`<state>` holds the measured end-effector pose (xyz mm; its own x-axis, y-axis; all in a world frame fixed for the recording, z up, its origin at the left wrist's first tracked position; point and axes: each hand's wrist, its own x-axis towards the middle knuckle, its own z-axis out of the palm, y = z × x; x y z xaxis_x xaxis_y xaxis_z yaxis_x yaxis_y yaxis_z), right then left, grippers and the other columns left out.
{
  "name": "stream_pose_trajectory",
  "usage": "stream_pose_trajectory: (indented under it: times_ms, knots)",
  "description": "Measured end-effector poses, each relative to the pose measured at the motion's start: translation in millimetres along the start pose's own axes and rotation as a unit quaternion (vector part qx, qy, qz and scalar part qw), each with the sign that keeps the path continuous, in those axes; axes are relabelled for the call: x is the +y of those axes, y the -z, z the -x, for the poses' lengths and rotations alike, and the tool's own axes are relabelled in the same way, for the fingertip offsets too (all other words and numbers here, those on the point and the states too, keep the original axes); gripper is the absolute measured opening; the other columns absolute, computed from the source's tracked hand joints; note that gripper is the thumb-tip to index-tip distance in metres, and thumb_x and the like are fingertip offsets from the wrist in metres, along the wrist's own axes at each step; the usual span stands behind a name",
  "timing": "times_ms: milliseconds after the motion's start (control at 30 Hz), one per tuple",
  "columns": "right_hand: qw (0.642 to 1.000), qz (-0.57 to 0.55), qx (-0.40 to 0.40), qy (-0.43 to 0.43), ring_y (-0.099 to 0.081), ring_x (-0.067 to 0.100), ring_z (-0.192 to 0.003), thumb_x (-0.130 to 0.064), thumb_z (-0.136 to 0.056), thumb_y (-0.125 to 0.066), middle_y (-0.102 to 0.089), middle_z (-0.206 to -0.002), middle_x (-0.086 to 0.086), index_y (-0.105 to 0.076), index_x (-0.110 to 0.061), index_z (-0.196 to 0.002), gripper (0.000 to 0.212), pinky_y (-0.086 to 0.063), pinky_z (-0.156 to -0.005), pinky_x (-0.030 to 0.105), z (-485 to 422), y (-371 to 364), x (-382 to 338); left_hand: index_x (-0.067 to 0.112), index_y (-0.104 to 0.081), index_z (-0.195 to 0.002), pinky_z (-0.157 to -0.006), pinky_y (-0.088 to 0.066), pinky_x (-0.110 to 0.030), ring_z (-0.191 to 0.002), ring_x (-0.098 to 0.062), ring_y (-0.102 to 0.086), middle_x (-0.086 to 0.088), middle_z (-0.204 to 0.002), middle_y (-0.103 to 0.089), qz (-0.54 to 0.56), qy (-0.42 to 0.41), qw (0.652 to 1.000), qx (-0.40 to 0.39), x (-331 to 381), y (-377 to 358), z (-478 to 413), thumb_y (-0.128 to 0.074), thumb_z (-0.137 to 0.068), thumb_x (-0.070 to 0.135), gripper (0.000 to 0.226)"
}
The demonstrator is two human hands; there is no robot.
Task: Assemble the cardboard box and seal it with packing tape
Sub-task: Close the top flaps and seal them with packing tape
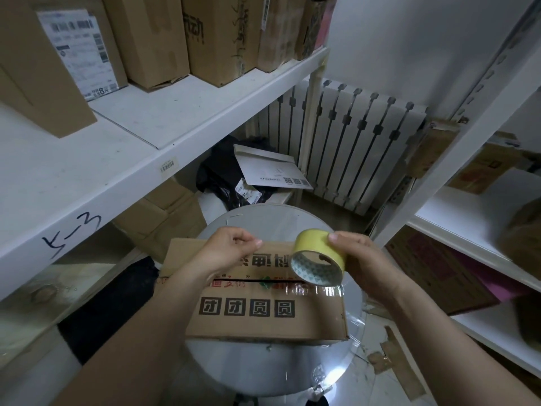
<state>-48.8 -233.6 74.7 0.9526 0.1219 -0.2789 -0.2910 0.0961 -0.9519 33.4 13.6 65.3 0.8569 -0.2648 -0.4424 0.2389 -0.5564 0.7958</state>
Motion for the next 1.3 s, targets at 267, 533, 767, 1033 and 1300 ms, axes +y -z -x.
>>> stream_pose_trajectory:
  times_ms: [267,533,767,1033,1300]
  knots:
    - [0.994,0.011,-0.099,-0.033,-0.055,0.019,-0.084,-0.033,-0.071,-0.067,-0.059,-0.087,0.006,-0.061,-0.004,-0.09,0.035,-0.044,-0.081,0.033,-3.4,-11.1,22.5,0.018,-0.062,-0.095,-0.09,-0.055,-0.044,-0.094,-0.017,-0.066,-0.003,-0.098,-0.069,0.11,0.057,0.991,0.042,-25.9,1.7,5.0,-0.057,-0.097,0.028,0.012]
    - [0.956,0.248,-0.14,-0.064,-0.055,0.0,-0.07,-0.017,-0.091,-0.065,-0.061,-0.071,-0.016,-0.063,-0.023,-0.078,0.014,-0.04,-0.07,0.021,-25.4,-29.6,26.0,0.017,-0.063,-0.088,-0.065,-0.045,-0.027,-0.077,-0.013,-0.061,0.002,-0.081,-0.066,-0.091,0.005,0.988,0.127,-50.2,2.9,11.0,-0.062,-0.093,0.031,0.014]
    - [0.901,0.405,-0.143,-0.058,-0.05,0.01,-0.069,-0.025,-0.09,-0.064,-0.053,-0.071,-0.007,-0.058,-0.021,-0.074,0.018,-0.038,-0.064,0.026,-33.1,-35.2,22.8,0.021,-0.057,-0.082,-0.059,-0.04,-0.021,-0.072,-0.007,-0.056,0.007,-0.077,-0.061,-0.115,-0.019,0.975,0.188,-53.0,18.0,14.6,-0.061,-0.094,0.029,0.015]
    - [0.791,0.587,-0.036,-0.168,-0.054,0.015,-0.073,-0.056,-0.084,-0.059,-0.057,-0.078,-0.001,-0.054,-0.025,-0.072,0.034,-0.039,-0.058,0.028,-32.6,-22.6,30.0,0.023,-0.059,-0.082,-0.068,-0.049,-0.029,-0.079,-0.014,-0.063,0.006,-0.078,-0.066,-0.091,-0.033,0.981,0.167,-51.4,25.6,15.4,-0.062,-0.093,0.028,0.012]
    - [0.819,0.551,0.019,-0.159,-0.058,0.015,-0.068,-0.099,-0.049,-0.041,-0.059,-0.066,-0.005,-0.06,-0.018,-0.067,0.084,-0.043,-0.061,0.027,-27.6,-3.1,32.8,0.016,-0.063,-0.093,-0.07,-0.05,-0.032,-0.082,-0.011,-0.065,0.005,-0.084,-0.068,-0.062,0.014,0.978,0.199,-71.1,47.0,8.6,-0.062,-0.094,0.028,0.012]
